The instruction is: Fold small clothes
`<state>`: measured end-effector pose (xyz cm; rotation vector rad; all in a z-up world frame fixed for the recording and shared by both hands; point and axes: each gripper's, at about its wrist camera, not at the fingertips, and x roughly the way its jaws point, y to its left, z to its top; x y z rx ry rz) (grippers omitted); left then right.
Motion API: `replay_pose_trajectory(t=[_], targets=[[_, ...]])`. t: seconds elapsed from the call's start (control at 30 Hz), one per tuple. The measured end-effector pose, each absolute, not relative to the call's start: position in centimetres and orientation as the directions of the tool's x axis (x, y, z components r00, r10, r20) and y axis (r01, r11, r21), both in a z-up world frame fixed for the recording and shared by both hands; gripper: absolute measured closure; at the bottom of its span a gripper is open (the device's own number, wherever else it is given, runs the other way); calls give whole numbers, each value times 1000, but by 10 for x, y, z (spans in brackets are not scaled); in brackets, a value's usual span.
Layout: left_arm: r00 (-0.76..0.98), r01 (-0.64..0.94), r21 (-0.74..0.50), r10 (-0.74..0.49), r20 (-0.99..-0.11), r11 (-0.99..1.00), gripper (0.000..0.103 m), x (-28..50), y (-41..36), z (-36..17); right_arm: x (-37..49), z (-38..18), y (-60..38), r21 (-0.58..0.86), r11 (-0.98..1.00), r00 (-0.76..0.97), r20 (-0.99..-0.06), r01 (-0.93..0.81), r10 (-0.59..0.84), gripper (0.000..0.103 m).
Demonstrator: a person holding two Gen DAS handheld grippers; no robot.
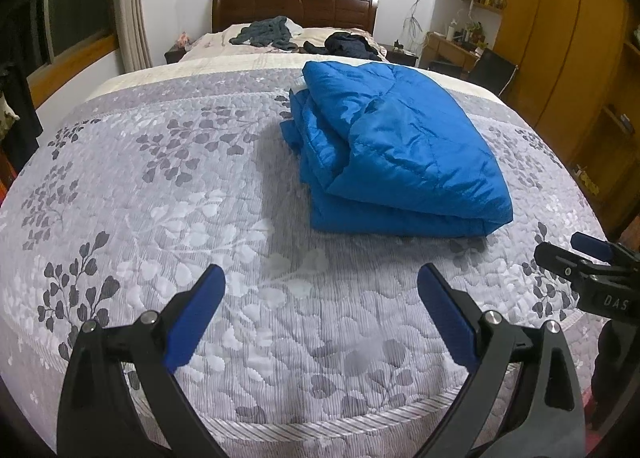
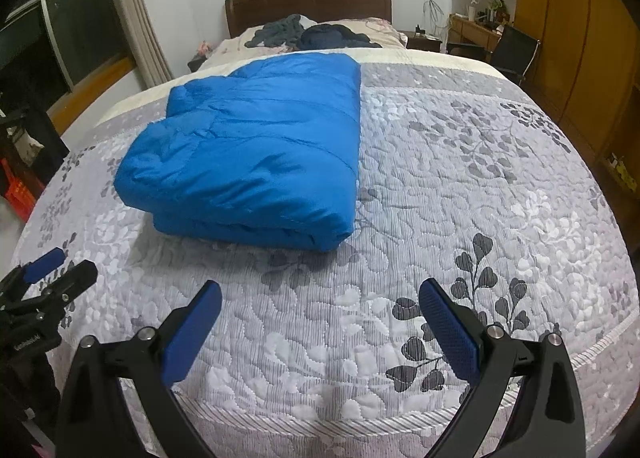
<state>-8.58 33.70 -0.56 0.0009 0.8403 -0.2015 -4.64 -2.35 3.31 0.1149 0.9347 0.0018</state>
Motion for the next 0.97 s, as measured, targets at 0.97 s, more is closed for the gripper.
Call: replay_pose_trajectory(t=[0.97], targets=[[643,177,-76,-174,-746,981,7,-84,336,-9,-44,30,-25,107,993,590,-805,54,54,4]])
